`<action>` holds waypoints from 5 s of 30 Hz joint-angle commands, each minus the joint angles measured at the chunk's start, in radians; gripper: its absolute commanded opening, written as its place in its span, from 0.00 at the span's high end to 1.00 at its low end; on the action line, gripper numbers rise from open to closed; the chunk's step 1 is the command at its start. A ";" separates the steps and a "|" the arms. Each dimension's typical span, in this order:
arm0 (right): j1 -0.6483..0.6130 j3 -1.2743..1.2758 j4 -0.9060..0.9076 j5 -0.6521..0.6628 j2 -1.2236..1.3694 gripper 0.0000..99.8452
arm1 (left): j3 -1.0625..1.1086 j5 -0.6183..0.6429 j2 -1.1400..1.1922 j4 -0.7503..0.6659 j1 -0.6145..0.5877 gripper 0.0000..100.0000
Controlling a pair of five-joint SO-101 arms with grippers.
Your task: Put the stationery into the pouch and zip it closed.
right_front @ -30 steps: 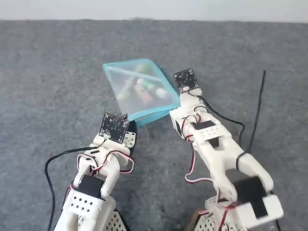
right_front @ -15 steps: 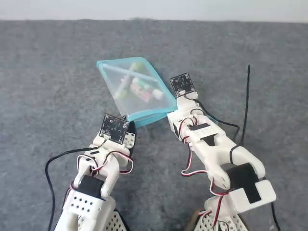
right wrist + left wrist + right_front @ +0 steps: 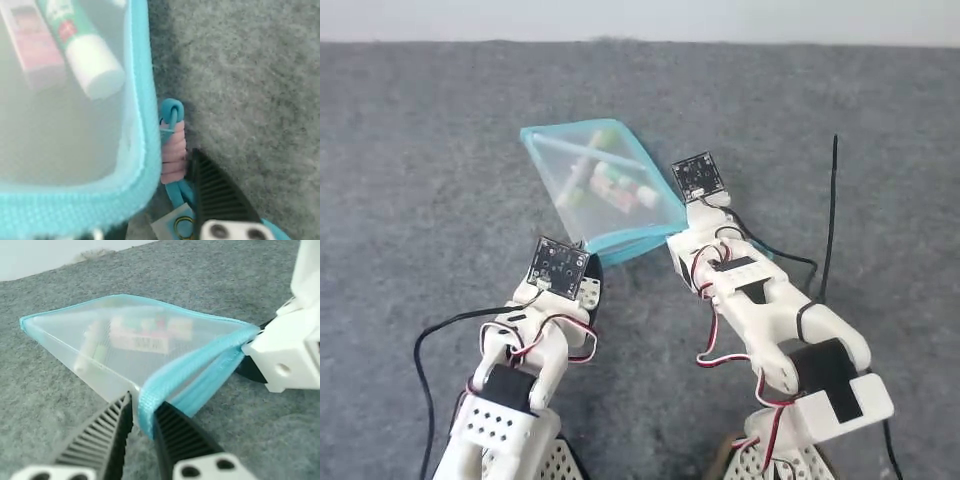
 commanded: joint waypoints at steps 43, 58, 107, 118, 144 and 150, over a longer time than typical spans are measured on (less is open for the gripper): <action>0.090 -0.209 0.951 0.097 -0.529 0.99 | -0.031 0.002 -0.009 0.003 0.023 0.99; -0.101 -0.149 1.225 0.224 -1.044 0.99 | -0.059 0.006 -0.003 0.008 0.029 0.99; 0.005 -0.460 1.308 0.298 -0.840 0.99 | -0.191 0.084 -0.003 0.092 -0.388 0.99; -0.180 -0.295 1.308 0.261 -0.710 0.65 | -0.154 0.057 -0.009 0.087 -0.256 0.99; -0.236 0.152 0.765 0.135 -0.843 0.62 | -0.151 0.058 -0.009 0.086 -0.252 0.99; -0.236 0.153 0.690 0.140 -0.750 0.62 | -0.151 0.058 -0.009 0.086 -0.252 0.99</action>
